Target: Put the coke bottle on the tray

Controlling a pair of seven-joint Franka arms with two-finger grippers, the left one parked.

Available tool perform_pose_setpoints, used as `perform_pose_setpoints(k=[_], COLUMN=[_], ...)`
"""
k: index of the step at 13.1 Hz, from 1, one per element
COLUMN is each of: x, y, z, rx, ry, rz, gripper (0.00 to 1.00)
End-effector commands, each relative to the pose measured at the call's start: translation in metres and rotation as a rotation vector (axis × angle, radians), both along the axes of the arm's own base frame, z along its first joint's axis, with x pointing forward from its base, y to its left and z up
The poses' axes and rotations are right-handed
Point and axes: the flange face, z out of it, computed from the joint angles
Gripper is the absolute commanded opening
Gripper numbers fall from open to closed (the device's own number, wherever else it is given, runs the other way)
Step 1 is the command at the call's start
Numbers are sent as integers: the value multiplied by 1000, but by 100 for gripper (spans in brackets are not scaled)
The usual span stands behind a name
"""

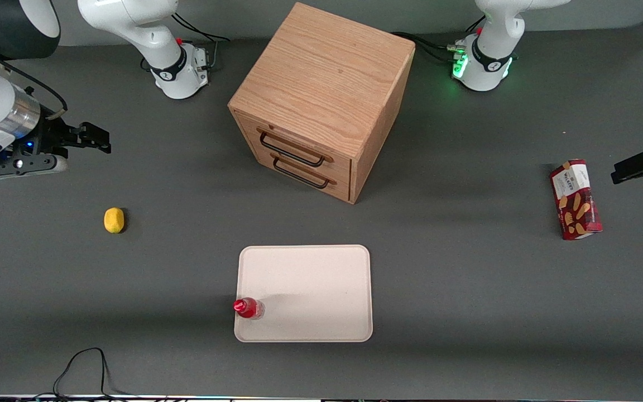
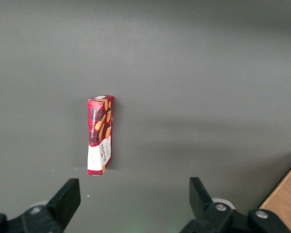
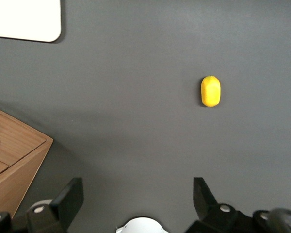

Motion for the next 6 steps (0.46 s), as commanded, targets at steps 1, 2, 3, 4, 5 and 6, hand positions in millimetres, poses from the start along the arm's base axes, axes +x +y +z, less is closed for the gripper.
perform_pose_setpoints(k=[1,2,3,4,5,6], x=[7,7,7,9,12,12], y=[5,0,2,1,4,6], z=[9,11,15,16,16,16], rx=[1,3,11,15,14,13], ry=[-4,-2,-6,-9,-9,-6], rz=[21,12,10,6,11,12], gripper=[100,100,100,100,100,100])
